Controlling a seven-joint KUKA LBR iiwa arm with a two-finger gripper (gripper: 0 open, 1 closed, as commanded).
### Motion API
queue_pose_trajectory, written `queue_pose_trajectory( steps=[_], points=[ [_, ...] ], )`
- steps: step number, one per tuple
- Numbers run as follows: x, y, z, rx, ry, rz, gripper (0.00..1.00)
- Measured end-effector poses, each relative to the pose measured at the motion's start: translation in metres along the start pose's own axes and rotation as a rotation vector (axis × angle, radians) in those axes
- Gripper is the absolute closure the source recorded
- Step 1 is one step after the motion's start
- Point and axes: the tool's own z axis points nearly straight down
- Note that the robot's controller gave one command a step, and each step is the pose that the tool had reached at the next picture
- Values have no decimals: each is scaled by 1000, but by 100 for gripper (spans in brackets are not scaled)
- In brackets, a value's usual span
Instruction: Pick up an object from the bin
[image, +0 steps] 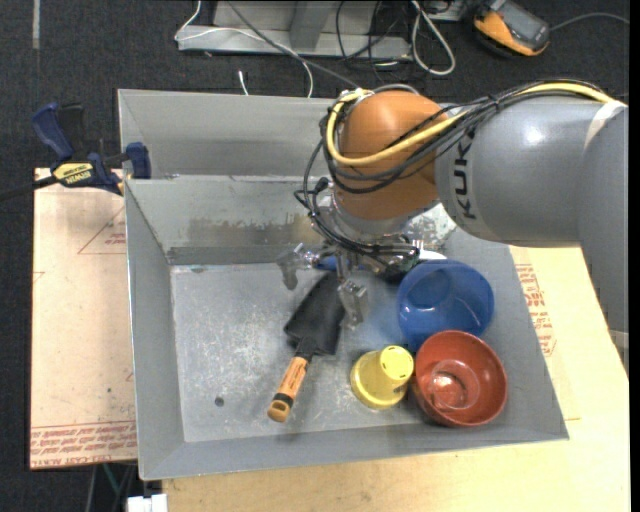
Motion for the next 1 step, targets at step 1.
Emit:
queue_pose_trajectory(
  steps=[1],
  points=[
    [14, -10, 62, 8, -13, -181, 0]
  ],
)
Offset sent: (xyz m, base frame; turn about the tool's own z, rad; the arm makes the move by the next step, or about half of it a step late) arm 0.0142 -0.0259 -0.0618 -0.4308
